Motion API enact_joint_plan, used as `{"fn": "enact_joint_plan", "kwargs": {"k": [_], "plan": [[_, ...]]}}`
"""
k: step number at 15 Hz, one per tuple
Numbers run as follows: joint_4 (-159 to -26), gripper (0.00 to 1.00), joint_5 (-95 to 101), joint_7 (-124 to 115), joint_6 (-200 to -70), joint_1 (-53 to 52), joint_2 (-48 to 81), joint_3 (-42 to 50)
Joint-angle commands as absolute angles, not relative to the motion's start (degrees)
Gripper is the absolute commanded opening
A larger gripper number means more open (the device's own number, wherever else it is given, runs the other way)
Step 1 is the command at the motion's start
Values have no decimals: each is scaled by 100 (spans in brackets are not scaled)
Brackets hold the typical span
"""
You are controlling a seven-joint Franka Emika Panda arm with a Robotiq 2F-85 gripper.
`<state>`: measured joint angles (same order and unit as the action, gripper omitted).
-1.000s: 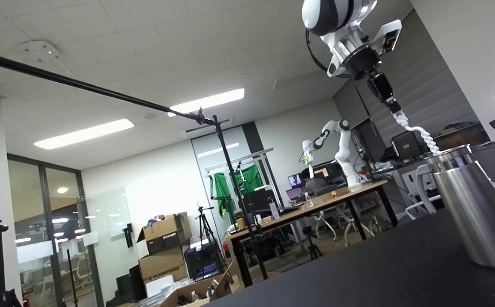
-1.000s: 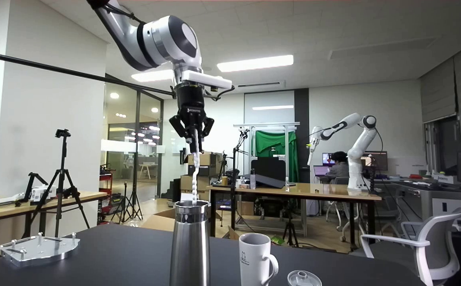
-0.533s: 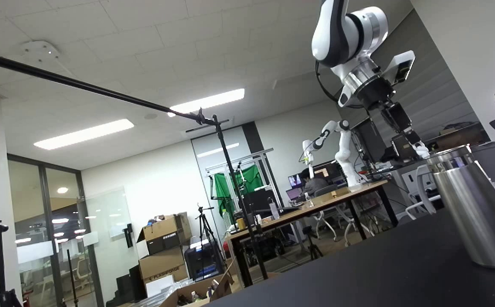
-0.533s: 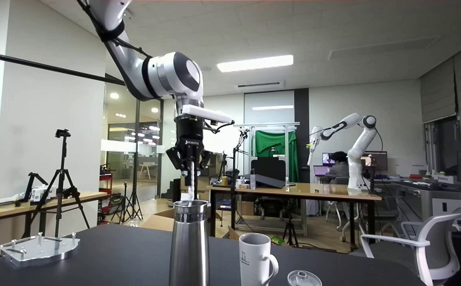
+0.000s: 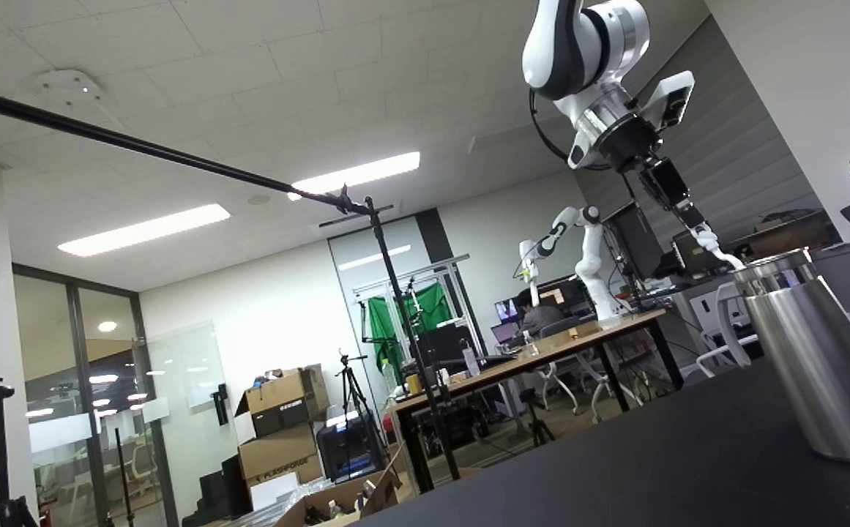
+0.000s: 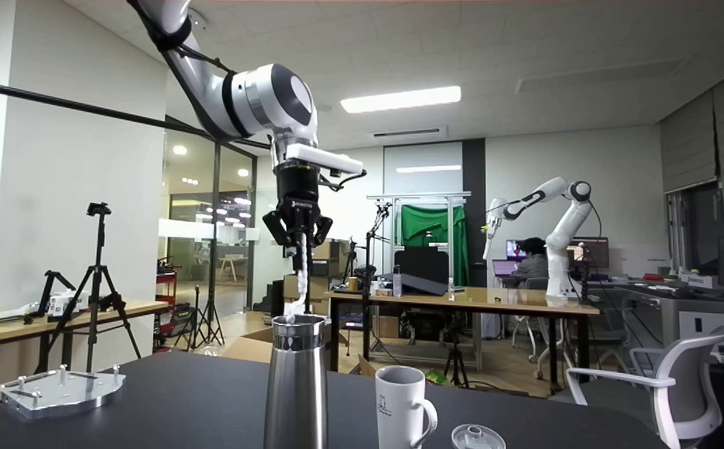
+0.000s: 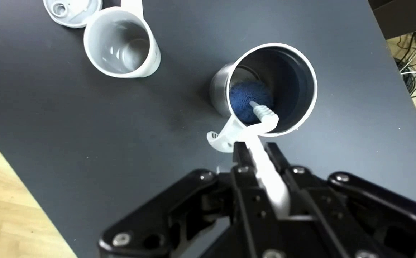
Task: Pull and push the object in the bottle over and over again
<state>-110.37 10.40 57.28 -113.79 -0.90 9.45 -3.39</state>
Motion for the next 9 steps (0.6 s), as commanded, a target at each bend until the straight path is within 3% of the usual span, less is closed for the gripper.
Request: {"fn": "enact_joint_plan", "kwargs": {"k": [1, 9], "plan": [[-10945, 4, 1048, 5808, -11243, -74, 574, -329], [-11394, 4, 323, 5967, -11595, 57, 752, -241]]}}
